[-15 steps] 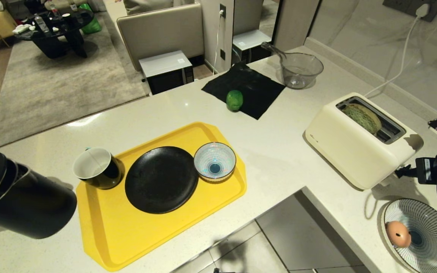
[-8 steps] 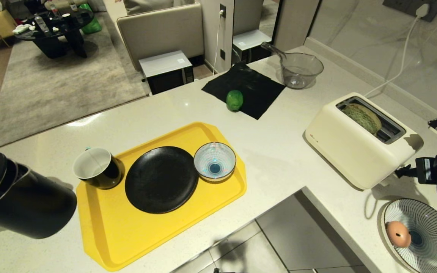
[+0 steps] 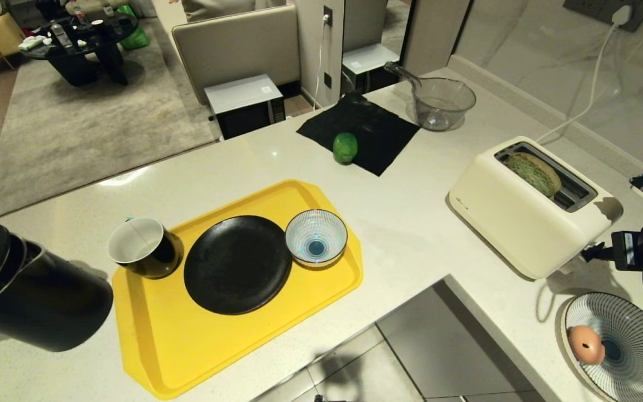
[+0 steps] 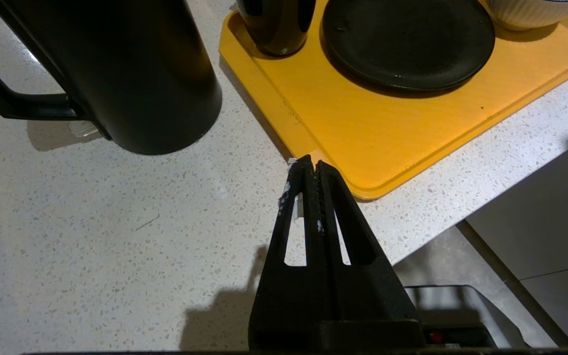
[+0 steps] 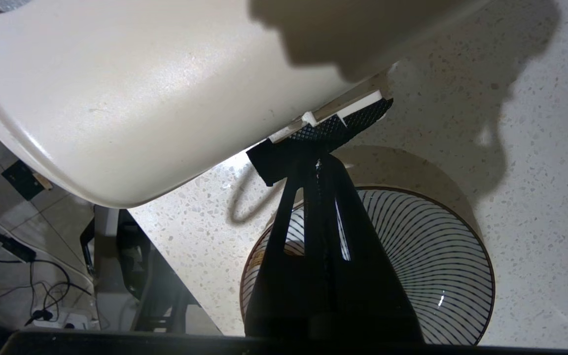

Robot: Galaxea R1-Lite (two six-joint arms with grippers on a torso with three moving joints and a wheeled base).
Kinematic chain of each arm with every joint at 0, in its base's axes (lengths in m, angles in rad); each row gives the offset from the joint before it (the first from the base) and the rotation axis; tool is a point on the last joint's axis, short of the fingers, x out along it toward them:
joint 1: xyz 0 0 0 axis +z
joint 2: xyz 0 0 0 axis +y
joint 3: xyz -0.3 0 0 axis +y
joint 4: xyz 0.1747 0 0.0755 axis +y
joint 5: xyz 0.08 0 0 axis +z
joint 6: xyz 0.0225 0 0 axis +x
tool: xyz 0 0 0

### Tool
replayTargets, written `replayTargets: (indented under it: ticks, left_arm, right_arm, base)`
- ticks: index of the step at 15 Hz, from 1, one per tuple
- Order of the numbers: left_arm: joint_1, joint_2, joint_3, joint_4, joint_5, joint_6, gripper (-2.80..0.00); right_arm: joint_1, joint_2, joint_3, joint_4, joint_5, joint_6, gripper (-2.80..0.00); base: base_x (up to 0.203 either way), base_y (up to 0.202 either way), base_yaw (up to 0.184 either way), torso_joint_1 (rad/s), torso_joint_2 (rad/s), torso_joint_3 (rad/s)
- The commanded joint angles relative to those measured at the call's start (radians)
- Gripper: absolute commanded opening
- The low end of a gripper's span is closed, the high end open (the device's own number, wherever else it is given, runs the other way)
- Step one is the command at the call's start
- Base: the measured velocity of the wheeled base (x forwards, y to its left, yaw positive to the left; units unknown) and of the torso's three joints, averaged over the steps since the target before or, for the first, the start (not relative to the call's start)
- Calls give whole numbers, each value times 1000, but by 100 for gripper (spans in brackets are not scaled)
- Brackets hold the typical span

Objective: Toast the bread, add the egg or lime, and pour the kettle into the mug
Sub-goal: Use a bread toaster

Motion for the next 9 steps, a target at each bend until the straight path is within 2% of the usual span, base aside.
replayTargets:
  ticks: [1,9]
  left_arm:
    - [0,-1,0,0,0,0,-280]
    - [0,-1,0,0,0,0,-280]
  right_arm:
    - [0,3,-3,0,2,-1,-280]
    - [0,2,-3,0,0,-1,-280]
  base:
    - [0,0,0,0,0,0]
    - [0,0,0,0,0,0]
